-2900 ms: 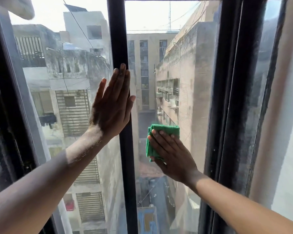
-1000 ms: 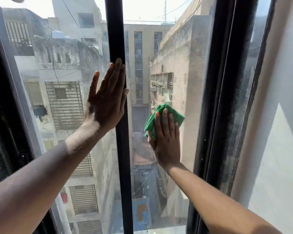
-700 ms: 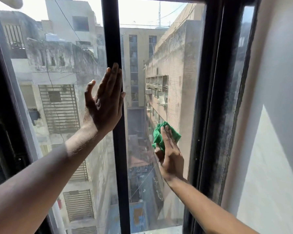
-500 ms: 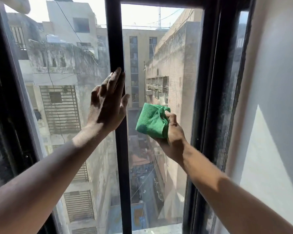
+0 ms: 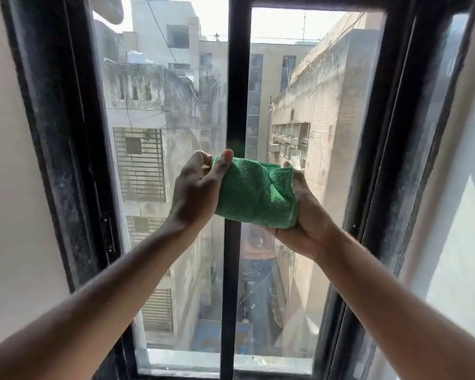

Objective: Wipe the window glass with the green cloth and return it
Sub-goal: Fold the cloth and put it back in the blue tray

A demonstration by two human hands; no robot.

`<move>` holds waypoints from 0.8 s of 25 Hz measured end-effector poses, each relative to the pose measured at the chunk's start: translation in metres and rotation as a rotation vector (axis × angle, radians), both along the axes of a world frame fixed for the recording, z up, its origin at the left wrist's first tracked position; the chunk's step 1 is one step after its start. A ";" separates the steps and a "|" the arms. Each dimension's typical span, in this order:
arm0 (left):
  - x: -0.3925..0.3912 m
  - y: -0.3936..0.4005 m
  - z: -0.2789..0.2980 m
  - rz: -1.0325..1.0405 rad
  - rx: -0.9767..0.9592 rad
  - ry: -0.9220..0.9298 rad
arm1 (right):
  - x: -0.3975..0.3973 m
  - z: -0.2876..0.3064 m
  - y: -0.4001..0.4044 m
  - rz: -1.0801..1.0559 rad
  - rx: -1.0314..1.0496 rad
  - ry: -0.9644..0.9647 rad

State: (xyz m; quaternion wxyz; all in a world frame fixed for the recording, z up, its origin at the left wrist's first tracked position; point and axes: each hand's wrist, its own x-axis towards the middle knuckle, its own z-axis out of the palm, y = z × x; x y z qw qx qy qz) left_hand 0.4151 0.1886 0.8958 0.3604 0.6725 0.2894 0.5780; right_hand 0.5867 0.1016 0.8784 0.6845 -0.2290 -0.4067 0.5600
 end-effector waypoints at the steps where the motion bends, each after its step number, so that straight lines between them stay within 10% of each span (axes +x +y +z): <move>1: -0.015 -0.009 -0.013 0.048 0.006 0.001 | -0.009 -0.013 0.004 0.029 -0.054 -0.017; 11: -0.216 -0.080 -0.263 0.607 -0.429 0.066 | -0.186 -0.220 0.028 0.418 -0.388 -0.358; 20: -0.390 -0.225 -0.675 1.057 -1.198 0.032 | -0.406 -0.664 -0.003 0.757 -0.836 -0.750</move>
